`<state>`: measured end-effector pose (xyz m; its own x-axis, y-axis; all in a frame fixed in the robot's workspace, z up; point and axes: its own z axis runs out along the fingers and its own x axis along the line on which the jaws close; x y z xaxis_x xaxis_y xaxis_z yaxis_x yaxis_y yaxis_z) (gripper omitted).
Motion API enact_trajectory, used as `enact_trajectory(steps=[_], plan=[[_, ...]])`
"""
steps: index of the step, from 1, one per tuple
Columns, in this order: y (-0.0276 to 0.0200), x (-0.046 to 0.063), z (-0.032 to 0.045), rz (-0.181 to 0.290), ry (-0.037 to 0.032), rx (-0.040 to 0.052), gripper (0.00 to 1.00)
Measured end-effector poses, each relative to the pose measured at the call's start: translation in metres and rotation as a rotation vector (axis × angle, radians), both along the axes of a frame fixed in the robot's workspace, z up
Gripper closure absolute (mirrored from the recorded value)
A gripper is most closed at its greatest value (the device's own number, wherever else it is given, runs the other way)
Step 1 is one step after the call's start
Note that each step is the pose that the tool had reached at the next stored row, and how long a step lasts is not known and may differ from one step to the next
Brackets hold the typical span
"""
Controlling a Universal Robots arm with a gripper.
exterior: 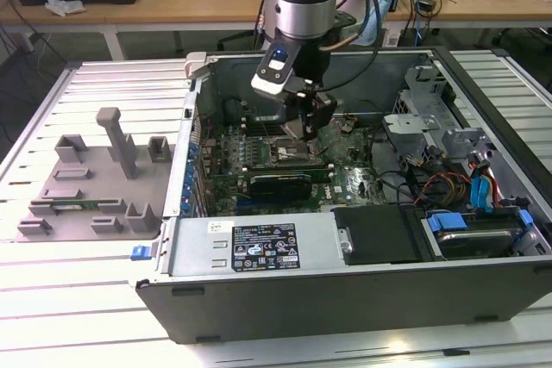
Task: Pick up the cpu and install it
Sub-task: 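Place the cpu into insertion slot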
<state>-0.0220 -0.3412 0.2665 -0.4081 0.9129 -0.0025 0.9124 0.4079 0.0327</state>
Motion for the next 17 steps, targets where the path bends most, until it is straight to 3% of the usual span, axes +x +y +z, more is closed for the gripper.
enact_trajectory(steps=[6,13,17], plan=[[0.0000,0.0000,-0.0013,-0.192,0.0000,0.0000,0.45],[0.0000,0.0000,-0.0022,-0.310,0.0000,0.0000,0.45],[0.0000,0.0000,-0.0029,-0.409,0.0000,0.0000,0.45]])
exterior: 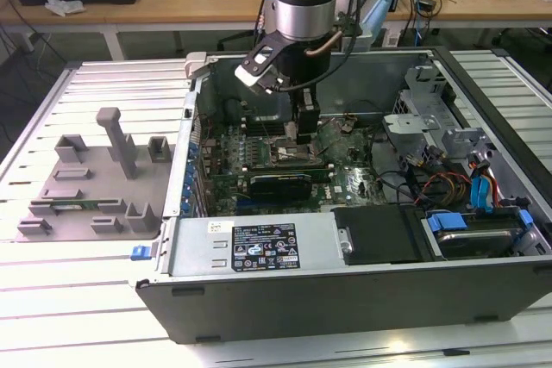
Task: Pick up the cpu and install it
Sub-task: 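Place the cpu into insertion slot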
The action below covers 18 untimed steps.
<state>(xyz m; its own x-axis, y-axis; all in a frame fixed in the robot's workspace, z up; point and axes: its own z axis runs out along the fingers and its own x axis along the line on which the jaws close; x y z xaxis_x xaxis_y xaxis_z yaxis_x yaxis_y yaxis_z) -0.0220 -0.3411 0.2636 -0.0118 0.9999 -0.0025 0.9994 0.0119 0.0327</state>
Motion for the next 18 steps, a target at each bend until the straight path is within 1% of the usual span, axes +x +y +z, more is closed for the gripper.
enact_trajectory(steps=[2,7,8,9,10,12,15,18], plan=[[-0.0001,0.000,-0.0001,-0.040,0.0001,-0.0001,0.45],[0.0001,0.000,-0.0007,-0.043,-0.0001,0.0002,0.45],[0.0001,-0.001,-0.0018,-0.044,-0.0002,0.0002,0.45],[0.0003,-0.003,-0.0038,-0.043,-0.0010,0.0001,0.45],[0.0007,-0.007,-0.0063,-0.041,-0.0020,0.0000,0.45],[0.0017,-0.010,-0.0101,-0.035,-0.0022,-0.0001,0.45],[0.0062,-0.011,-0.0159,-0.023,-0.0022,0.0001,0.45],[0.0130,-0.011,-0.0217,-0.009,-0.0022,0.0000,0.45]])
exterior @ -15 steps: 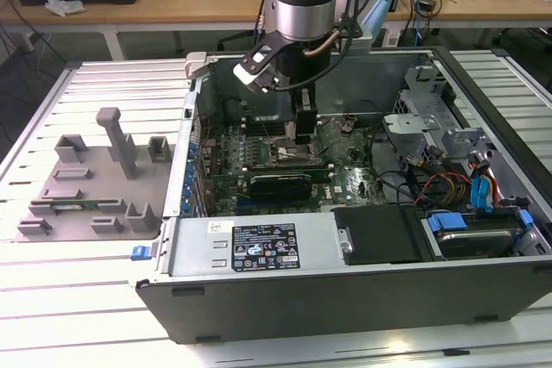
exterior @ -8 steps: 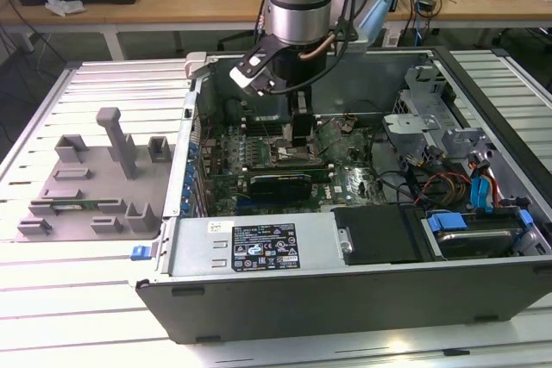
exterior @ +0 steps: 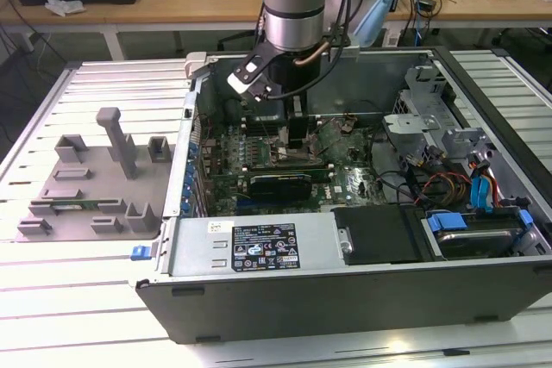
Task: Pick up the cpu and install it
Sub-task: 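Place the cpu into insertion slot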
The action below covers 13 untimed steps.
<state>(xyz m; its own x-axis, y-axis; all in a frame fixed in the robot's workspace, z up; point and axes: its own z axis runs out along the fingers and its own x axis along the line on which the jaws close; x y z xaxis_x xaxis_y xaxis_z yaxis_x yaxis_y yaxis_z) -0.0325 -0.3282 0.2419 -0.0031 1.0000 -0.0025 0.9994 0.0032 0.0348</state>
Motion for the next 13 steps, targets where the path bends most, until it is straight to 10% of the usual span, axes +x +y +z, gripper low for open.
enact_trajectory(steps=[4,13], plan=[[0.0075,0.000,-0.0082,0.020,0.0000,-0.0012,0.45],[0.0084,0.001,-0.0323,0.028,0.0010,-0.0188,0.45]])
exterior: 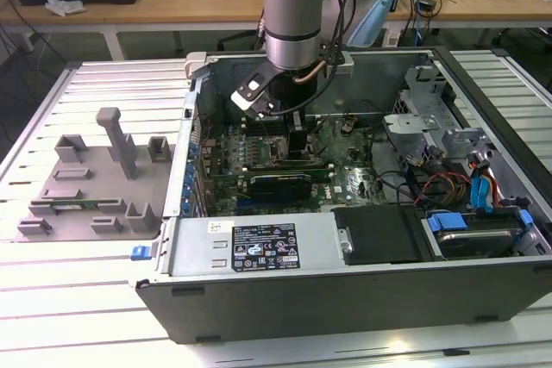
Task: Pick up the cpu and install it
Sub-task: 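Place the cpu into insertion slot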
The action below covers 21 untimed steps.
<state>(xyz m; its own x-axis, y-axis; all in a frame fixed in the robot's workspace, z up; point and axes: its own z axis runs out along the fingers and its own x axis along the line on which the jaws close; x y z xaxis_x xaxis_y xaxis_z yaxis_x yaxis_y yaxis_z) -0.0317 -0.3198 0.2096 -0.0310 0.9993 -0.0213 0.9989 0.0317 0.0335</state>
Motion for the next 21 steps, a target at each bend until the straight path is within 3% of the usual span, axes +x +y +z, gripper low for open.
enact_trajectory(steps=[5,10,21], plan=[[0.0000,0.0000,-0.0002,0.000,0.0000,0.0000,0.45],[0.0030,0.0000,-0.0008,0.000,-0.0001,0.0002,0.45],[0.0059,-0.0010,-0.0077,-0.007,0.0001,-0.0009,0.45]])
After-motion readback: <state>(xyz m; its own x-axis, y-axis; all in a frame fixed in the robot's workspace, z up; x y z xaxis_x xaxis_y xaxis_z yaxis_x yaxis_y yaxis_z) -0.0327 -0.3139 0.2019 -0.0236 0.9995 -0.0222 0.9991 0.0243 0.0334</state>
